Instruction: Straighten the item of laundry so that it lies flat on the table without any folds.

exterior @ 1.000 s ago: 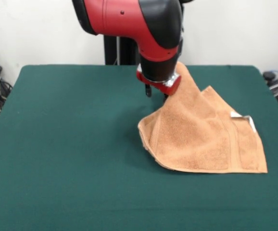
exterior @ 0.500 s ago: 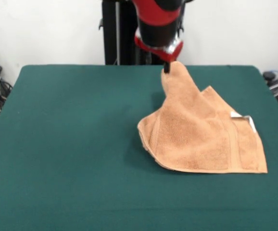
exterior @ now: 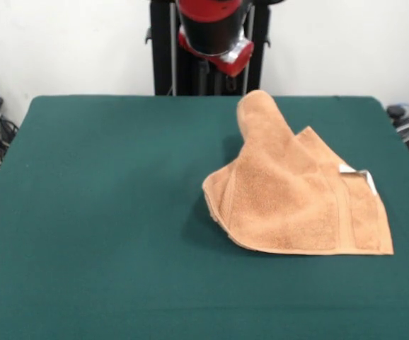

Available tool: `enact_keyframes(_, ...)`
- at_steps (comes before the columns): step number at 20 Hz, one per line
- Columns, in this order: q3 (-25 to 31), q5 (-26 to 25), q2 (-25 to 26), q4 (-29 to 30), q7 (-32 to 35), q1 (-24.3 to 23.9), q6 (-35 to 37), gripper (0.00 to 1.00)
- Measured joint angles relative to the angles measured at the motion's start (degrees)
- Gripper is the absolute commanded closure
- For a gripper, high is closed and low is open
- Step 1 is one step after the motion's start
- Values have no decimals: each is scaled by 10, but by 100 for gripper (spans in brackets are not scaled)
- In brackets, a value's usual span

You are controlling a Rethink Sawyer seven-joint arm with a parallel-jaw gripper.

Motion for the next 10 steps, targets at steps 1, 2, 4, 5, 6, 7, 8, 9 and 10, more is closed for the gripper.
enact_keyframes(1,0,0,4,-5,0,-2,3,0)
enact_keyframes(2,0,0,11,-12,0,-6,5,0)
enact_keyframes(4,2,0,25,-25,0,-12,5,0)
enact_keyframes(5,2,0,30,-28,0,-14,5,0)
enact_keyframes(6,3,0,32,-30,0,-15,5,0)
enact_keyframes(7,5,0,38,-33,0,-18,5,0)
enact_keyframes(8,7,0,42,-34,0,-19,5,0)
enact_keyframes(9,11,0,47,-35,0,-23,5,0)
enact_keyframes(10,12,0,49,-35,0,-24,5,0)
